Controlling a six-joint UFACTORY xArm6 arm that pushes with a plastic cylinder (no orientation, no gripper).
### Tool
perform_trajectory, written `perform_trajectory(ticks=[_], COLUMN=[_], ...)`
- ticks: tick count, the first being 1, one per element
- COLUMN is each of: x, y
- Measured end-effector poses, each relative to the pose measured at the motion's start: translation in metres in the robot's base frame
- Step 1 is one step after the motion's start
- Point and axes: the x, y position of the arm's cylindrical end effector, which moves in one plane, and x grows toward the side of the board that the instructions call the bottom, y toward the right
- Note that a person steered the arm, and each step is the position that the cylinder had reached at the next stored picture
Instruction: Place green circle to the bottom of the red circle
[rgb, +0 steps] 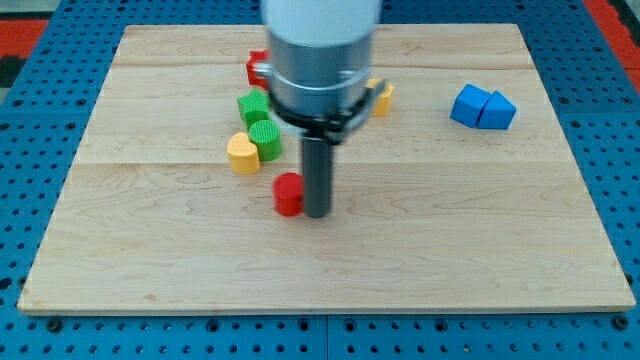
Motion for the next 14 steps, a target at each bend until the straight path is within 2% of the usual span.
perform_trajectory(ticks=[1, 2, 3, 4, 5, 6, 7, 8, 9, 10, 14], x=[0.0, 0.0, 0.002, 0.036, 0.01, -0.06, -0.078, -0.079, -0.088, -0.1, -0.1], y=[-0.048, 0.003, 0.001, -0.089, -0.168, -0.163, -0.102, -0.078, -0.106, -0.086, 0.081])
